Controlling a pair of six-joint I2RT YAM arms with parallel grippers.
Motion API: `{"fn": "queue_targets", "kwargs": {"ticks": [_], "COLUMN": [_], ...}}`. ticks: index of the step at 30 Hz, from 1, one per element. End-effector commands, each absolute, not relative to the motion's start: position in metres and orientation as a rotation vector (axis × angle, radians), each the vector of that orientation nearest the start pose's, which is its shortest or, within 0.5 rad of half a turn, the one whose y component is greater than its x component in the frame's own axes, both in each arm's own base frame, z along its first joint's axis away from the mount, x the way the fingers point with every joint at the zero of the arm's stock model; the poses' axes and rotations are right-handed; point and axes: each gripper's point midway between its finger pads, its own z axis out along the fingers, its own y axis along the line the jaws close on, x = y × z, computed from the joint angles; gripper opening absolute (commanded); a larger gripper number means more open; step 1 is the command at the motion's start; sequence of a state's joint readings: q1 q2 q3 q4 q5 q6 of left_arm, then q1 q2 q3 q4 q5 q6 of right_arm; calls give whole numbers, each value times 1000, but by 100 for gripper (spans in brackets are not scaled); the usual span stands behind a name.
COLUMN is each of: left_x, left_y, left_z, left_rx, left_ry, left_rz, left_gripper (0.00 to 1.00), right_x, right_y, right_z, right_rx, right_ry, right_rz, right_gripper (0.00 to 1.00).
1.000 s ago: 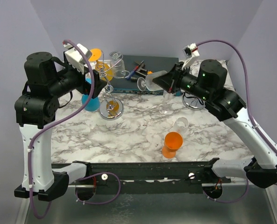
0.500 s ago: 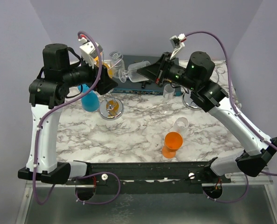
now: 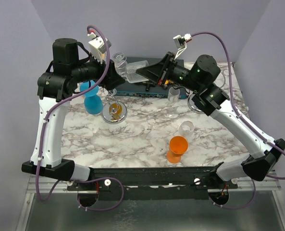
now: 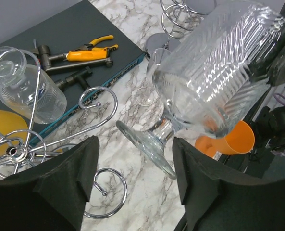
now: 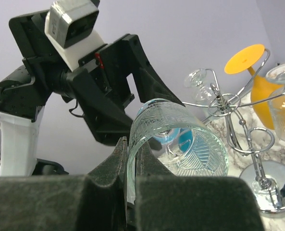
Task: Place the wine glass upside down on the wine glass rack
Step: Pick up the wine glass at the center of the board.
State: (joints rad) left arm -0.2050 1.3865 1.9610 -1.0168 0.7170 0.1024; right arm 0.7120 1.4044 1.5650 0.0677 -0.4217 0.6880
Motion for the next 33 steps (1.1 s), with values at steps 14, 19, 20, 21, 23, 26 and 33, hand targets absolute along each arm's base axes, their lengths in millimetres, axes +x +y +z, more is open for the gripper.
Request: {"fn": "queue_targets", "kwargs": {"ticks": [14,19,20,21,23,26,33], "left_x": [293,288,287,287,280,265,241], "left_y": [-156,-146,-144,-143,-143,-148,-160], "left_z": [453,458,457,456,455,453,446], "left_rx": [920,1086,1115,1147,1221,1329,1467], "left_ry": [1638,1499,1470,1442,1363,1222,1003], "left_rz": [-492,-317,-284,-252,-204,-167,-153], "left_gripper": [0,0,0,0,0,0,0], "right_x": [237,228,225,222,218,214,205], "right_y": [362,347,343,339,333,327,347], "right_z": [463,429,422,417,411,414,414], "right_rx": [-477,-468,-472,-481,-507,-555,-735], "right_ry": [1487,1634,1669,1698,1731,1717,1606], "right_rz": [1600,1516,1493,1475,1432,1379,1486], "right_gripper": [40,81,94,99,100,99,100]}}
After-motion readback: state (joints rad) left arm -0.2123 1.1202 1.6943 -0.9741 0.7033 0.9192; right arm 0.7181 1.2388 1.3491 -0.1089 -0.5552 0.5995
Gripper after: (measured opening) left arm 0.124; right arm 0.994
